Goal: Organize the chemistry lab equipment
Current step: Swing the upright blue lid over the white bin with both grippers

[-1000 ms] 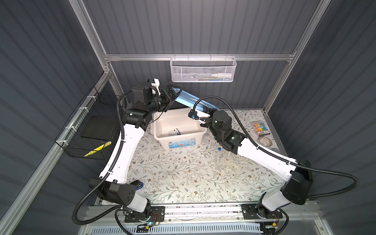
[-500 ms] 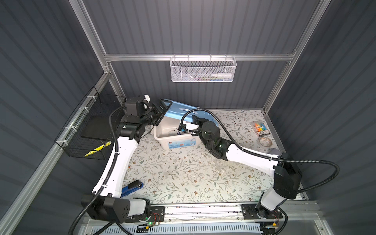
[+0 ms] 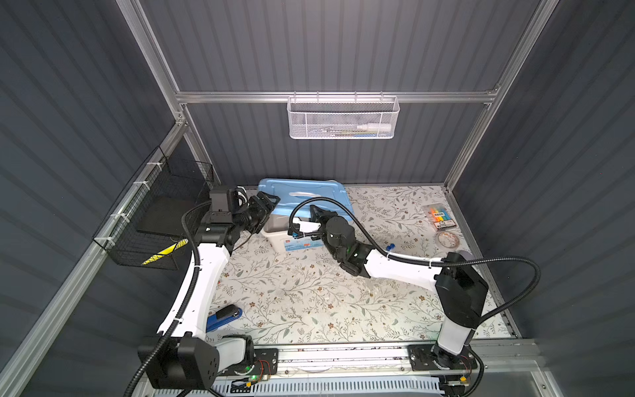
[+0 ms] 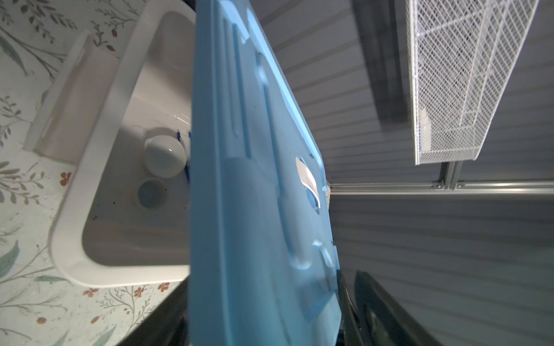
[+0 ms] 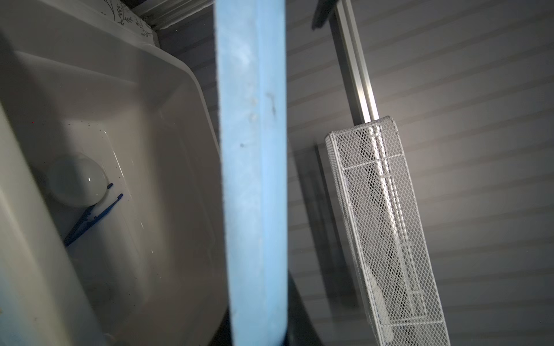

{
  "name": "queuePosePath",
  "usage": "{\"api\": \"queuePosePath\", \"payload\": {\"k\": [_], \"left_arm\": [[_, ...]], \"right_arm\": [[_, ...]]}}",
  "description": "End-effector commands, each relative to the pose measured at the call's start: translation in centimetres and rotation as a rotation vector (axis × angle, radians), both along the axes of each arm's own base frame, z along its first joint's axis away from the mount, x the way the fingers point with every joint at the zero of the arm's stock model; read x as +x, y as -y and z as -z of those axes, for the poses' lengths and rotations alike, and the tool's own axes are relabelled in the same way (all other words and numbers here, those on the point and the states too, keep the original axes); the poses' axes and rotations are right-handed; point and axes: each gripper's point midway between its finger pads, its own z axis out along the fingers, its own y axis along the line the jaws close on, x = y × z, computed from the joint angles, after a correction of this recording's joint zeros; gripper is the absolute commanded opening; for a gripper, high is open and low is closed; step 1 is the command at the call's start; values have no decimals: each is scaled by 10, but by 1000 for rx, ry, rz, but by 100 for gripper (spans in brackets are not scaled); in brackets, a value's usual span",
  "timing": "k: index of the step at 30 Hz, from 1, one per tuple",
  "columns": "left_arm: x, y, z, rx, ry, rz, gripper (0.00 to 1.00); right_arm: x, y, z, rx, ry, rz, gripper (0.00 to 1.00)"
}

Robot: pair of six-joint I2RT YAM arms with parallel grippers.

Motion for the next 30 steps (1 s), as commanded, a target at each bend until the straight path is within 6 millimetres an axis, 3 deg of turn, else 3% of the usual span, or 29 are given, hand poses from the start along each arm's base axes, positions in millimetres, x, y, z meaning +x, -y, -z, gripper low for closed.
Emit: {"api": "queuePosePath", "payload": {"k": [1, 6, 18, 22, 25, 30], "left_arm": [[-3, -1, -5, -31, 39, 26, 70], [-4, -6, 9, -33, 13, 38, 56], [-9, -15, 28, -121, 11, 19, 37], [-12, -16, 34, -127, 13, 14, 30], [-15, -19, 36, -121, 18, 3, 28], [-19, -21, 46, -117, 4, -6, 27]], "right_arm": [[-2, -9, -15, 82, 30, -10, 8], [-6, -20, 2, 62, 24, -18, 9], [-13, -25, 34, 30, -39, -26, 24], [-14, -23, 42, 23, -52, -20, 40], [-17, -22, 47, 26, -67, -14, 54], [-20, -22, 49, 52, -113, 1, 69]]}}
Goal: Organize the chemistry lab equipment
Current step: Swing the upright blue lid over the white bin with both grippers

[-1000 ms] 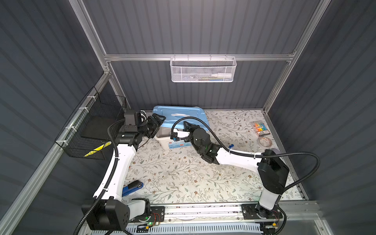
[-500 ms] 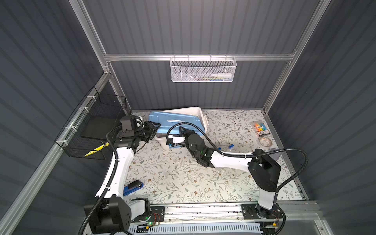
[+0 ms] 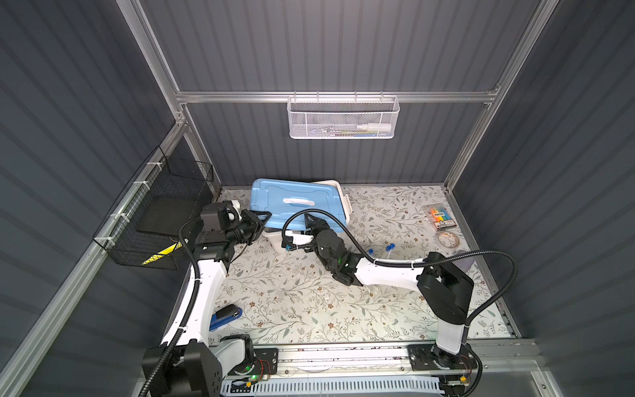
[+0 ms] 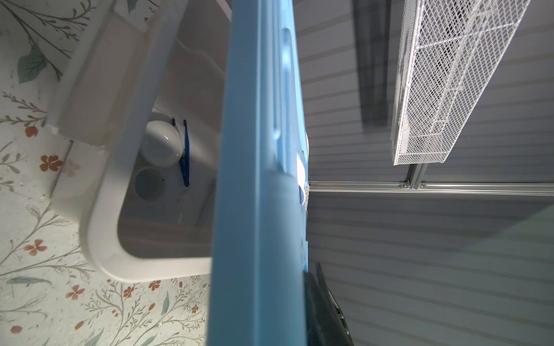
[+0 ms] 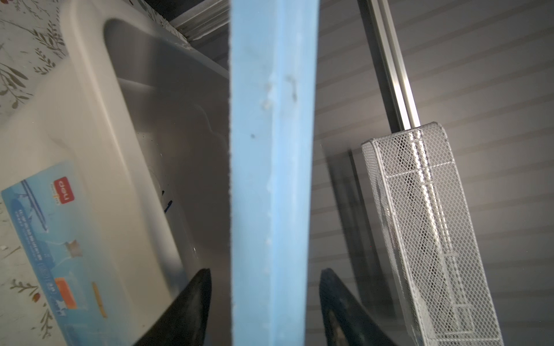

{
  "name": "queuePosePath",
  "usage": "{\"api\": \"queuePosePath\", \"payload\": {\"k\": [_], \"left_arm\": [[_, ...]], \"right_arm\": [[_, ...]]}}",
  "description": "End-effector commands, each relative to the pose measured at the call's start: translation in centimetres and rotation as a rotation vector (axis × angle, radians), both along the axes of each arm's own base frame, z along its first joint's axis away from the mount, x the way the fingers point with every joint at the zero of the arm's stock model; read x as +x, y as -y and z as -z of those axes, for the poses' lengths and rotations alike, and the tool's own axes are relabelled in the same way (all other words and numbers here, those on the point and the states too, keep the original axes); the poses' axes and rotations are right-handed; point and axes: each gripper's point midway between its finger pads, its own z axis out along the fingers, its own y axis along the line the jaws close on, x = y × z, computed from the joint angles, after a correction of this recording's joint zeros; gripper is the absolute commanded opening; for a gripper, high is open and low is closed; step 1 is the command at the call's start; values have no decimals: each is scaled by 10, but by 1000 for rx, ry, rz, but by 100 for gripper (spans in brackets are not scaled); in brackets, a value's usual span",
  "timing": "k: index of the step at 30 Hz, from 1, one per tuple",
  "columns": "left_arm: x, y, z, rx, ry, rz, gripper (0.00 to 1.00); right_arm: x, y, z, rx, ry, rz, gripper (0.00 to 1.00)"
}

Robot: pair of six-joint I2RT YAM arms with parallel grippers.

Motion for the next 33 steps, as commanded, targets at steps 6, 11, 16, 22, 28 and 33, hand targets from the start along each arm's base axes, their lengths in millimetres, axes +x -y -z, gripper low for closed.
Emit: {"api": "queuePosePath", "payload": {"k": [6, 11, 16, 22, 28, 33], "left_arm": [[0, -10, 20, 28, -7, -43, 26], [8, -11, 9, 28, 45, -48, 25], [12, -9, 7, 16, 65, -33, 25], [13, -9, -1, 10, 109, -35, 25], [15, -7, -11, -13, 156, -37, 25], [15, -9, -30, -22, 216, -48, 25]], "right_arm": [[-7, 13, -3, 74, -160, 58, 89], [-22, 26, -5, 107, -283, 50, 98], [-25, 55, -23, 240, -415, 98, 99], [-4, 108, -41, 513, -678, 211, 97], [27, 156, -32, 728, -912, 336, 94], [37, 170, -14, 843, -1061, 386, 94]]}}
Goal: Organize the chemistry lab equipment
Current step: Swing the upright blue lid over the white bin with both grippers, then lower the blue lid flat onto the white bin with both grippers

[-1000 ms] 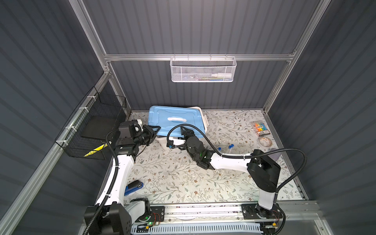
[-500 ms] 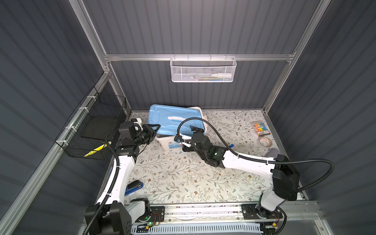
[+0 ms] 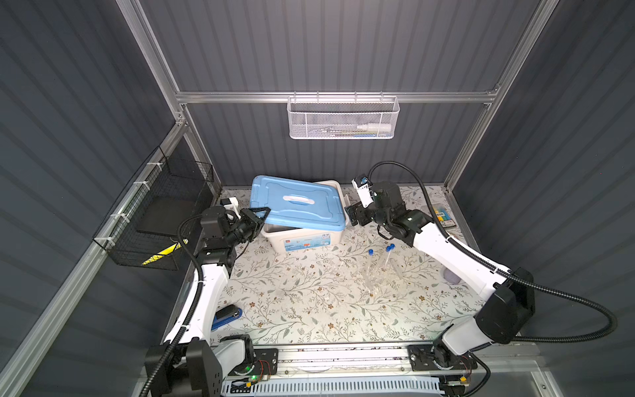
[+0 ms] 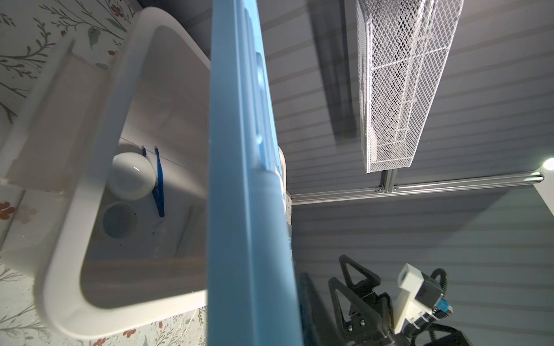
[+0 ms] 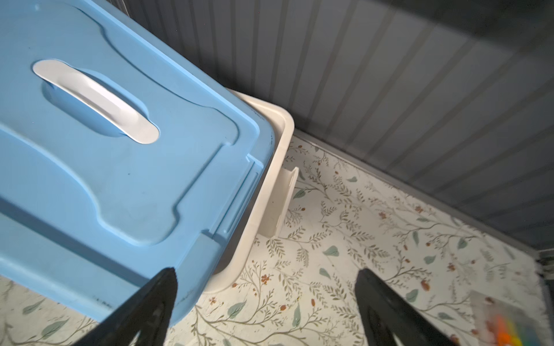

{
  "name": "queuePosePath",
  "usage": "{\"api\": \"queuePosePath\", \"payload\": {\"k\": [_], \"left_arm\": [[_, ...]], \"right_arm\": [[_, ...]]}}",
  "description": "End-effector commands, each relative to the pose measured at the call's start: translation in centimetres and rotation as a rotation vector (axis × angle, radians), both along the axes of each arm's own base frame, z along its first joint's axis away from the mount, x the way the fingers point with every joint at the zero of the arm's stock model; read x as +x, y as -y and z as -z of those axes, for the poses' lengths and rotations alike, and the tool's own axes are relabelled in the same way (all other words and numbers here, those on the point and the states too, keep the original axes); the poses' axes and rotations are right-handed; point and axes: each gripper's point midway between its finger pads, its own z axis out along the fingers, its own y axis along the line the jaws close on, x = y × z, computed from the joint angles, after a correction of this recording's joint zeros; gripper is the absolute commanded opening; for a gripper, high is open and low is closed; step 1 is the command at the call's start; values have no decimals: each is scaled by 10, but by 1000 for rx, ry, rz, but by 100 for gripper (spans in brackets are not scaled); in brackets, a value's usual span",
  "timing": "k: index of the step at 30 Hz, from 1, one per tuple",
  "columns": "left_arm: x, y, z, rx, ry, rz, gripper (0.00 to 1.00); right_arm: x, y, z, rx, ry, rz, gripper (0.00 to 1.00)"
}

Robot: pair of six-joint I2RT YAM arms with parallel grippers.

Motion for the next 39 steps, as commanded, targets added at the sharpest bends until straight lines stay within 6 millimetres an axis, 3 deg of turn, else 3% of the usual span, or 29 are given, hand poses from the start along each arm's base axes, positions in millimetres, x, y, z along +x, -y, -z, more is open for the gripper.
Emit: {"api": "queuePosePath", "payload": {"k": [1, 16, 27, 39], "left_arm": [[0, -6, -17, 20, 74, -27, 25], [-4, -2, -39, 6, 198, -18, 27], [-21, -2, 16, 52, 65, -18, 26], [-35, -5, 53, 98, 30, -31, 26]], "right_arm": [[-10, -8, 24, 143, -198, -10, 93], [3, -8, 37, 368, -346, 6, 92], [0, -20, 45, 432, -456, -14, 87], [-7, -28, 66, 443, -582, -4, 81]]}}
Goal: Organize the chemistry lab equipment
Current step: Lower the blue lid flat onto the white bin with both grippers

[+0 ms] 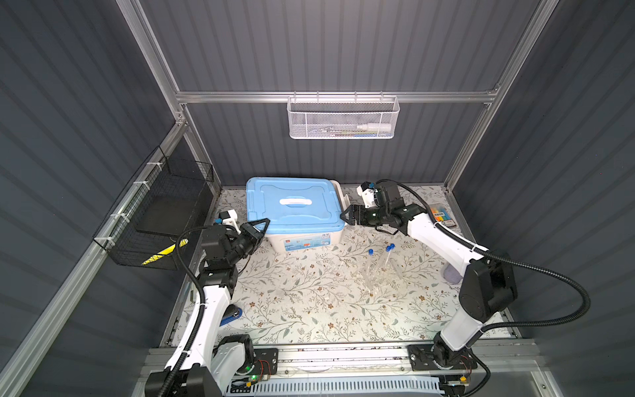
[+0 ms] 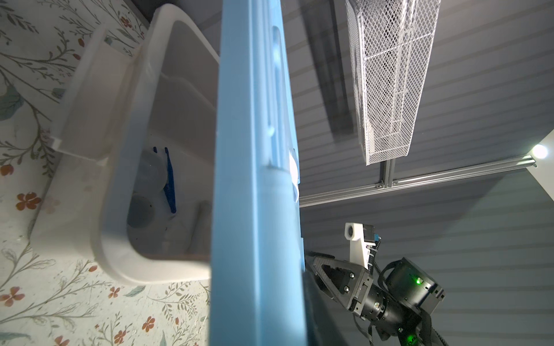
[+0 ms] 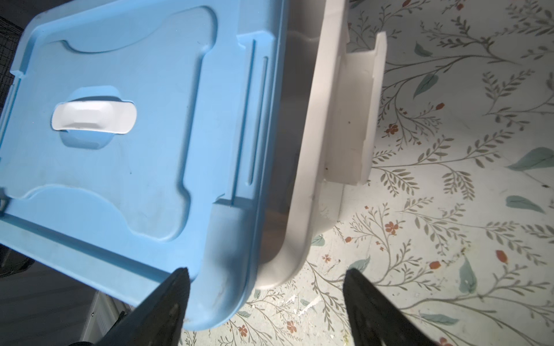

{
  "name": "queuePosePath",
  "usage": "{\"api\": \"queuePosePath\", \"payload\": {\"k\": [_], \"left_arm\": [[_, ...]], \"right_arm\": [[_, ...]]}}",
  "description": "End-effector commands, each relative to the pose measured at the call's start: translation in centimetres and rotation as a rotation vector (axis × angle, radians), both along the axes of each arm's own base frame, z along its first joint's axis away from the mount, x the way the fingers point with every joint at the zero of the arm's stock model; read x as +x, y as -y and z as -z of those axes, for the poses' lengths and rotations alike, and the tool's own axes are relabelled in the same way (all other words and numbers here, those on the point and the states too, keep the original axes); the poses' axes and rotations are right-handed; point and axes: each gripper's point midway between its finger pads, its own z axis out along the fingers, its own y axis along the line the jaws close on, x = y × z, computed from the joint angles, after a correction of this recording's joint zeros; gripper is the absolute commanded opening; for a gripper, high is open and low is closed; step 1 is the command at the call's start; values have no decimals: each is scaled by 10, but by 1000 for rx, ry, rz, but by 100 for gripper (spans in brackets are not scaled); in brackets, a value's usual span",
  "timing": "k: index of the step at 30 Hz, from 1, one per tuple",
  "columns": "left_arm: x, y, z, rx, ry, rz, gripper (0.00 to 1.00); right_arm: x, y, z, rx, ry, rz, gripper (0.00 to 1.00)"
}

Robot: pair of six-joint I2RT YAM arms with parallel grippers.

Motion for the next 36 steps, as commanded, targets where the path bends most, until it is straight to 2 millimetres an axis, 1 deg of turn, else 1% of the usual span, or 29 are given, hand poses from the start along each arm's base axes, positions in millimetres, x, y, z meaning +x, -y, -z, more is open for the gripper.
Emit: {"api": "queuePosePath", "payload": {"k": [1, 4, 9, 14, 19, 22, 23, 24, 27, 32, 35, 36], "left_arm": [[-1, -4, 27, 72, -30, -10, 26], [4, -3, 33, 66, -34, -6, 26], [17, -1, 32, 51, -18, 5, 26], [26, 9, 35, 54, -17, 30, 26], [30, 19, 36, 72, -14, 44, 26], [30, 25, 40, 87, -24, 48, 27], [30, 26, 43, 89, -31, 45, 27], [30, 27, 44, 92, -33, 44, 28], [29, 25, 45, 100, -39, 29, 30], [26, 19, 41, 155, -59, 9, 38], [23, 16, 42, 173, -75, -4, 46], [22, 14, 41, 185, -82, -13, 51]], "right_arm": [[-4, -7, 0, 9, -42, -18, 80], [-1, -5, 1, -4, -32, -3, 81], [5, -6, 3, -6, -36, 1, 80], [12, -7, 2, -3, -33, 10, 78], [18, -3, 3, -10, -31, 30, 77], [21, -1, 2, -10, -27, 33, 75], [19, 1, 6, -23, -48, 33, 75], [19, 1, 6, -23, -50, 32, 74], [21, -4, 6, -9, -61, 11, 68], [26, -8, 3, 0, -58, 7, 66], [29, -10, 1, 0, -56, -2, 63], [30, -11, 0, -1, -54, -5, 63]]}}
